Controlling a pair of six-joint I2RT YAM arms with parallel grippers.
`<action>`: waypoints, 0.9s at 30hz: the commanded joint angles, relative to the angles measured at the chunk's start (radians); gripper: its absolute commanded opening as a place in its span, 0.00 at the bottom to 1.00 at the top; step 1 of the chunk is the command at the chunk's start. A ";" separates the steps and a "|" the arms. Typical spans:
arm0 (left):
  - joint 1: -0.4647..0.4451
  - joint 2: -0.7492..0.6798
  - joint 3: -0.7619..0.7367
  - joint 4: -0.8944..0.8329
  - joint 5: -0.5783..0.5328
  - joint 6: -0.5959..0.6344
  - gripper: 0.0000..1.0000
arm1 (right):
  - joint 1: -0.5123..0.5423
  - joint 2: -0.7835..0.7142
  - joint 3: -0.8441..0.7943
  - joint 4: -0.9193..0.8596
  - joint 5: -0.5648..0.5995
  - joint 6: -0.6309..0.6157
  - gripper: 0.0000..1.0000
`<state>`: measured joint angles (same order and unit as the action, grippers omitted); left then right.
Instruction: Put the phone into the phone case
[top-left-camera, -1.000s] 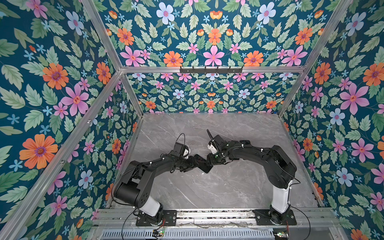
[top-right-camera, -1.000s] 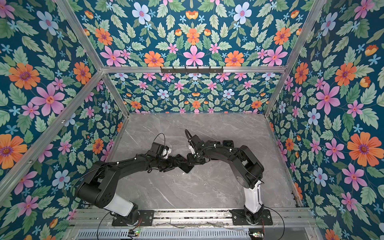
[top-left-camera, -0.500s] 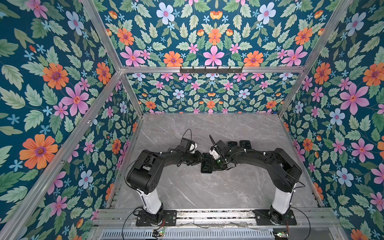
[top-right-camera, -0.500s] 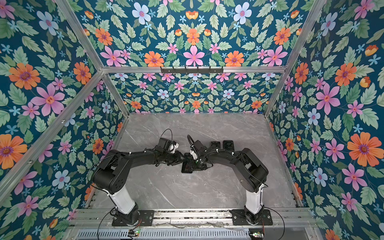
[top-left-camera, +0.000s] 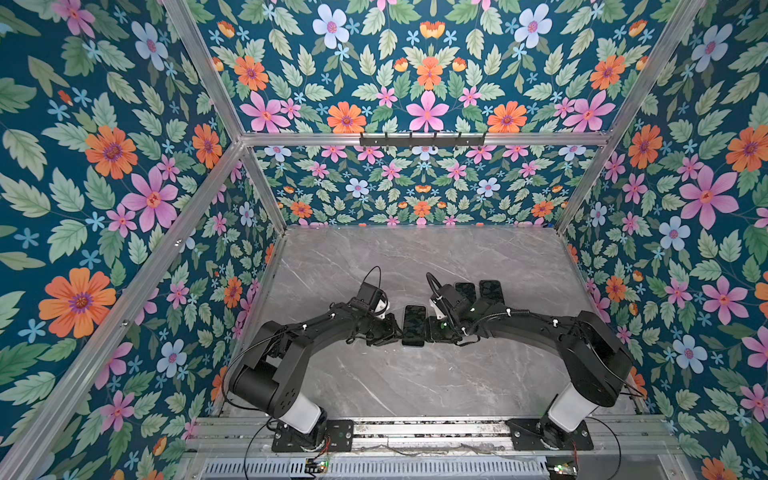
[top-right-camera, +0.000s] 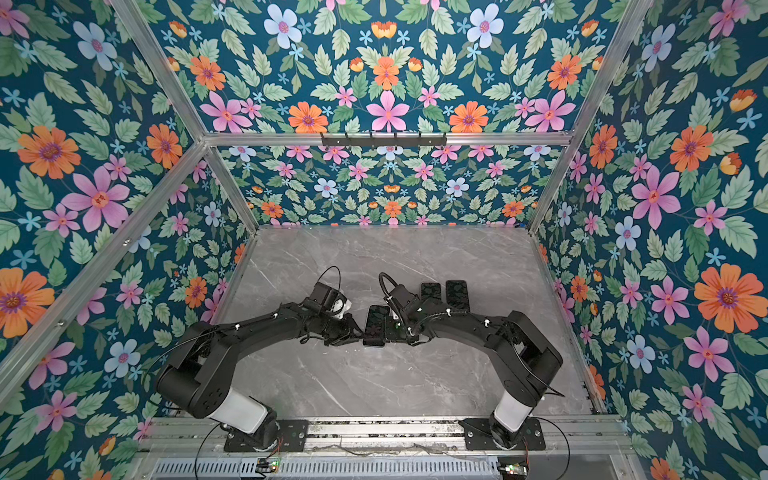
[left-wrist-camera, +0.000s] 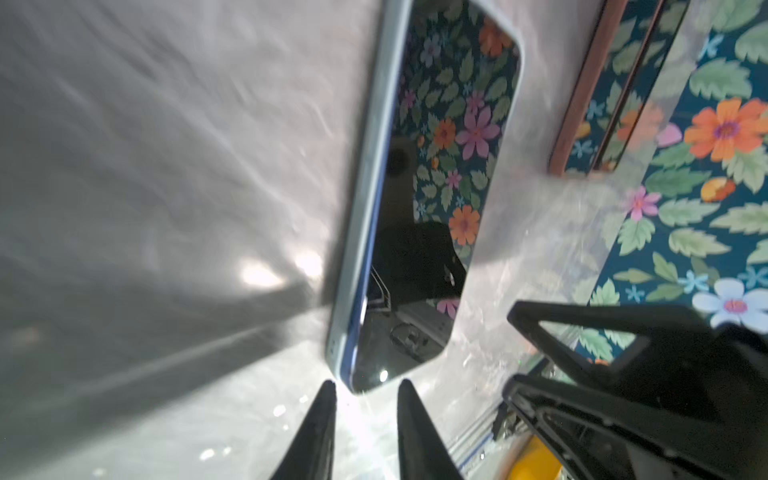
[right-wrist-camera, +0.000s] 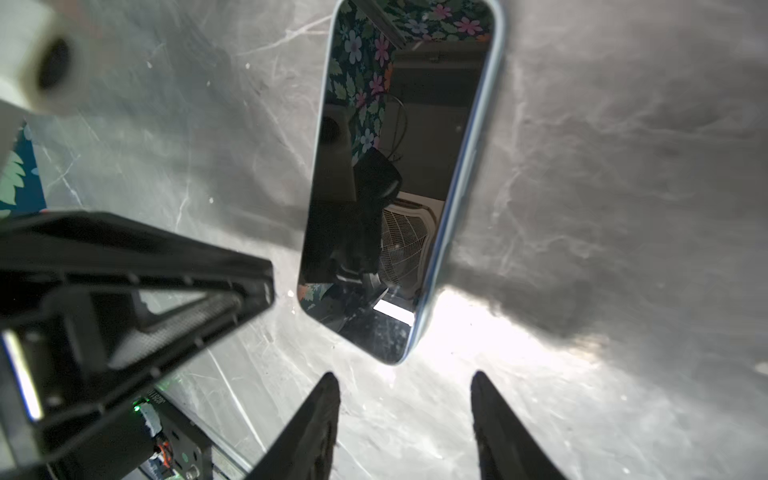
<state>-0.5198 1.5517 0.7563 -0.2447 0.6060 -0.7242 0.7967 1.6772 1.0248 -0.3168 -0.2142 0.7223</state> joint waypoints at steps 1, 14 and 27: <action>-0.003 -0.007 -0.022 -0.016 0.017 -0.035 0.27 | 0.007 0.016 0.002 0.042 -0.008 0.030 0.51; -0.019 0.055 -0.021 0.043 0.008 -0.046 0.24 | 0.019 0.057 -0.002 0.084 -0.046 0.026 0.51; -0.025 0.105 -0.020 0.045 -0.008 -0.014 0.12 | 0.030 0.128 0.009 0.085 -0.070 0.017 0.48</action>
<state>-0.5423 1.6402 0.7448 -0.1707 0.6594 -0.7605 0.8211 1.7935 1.0260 -0.2359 -0.2657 0.7364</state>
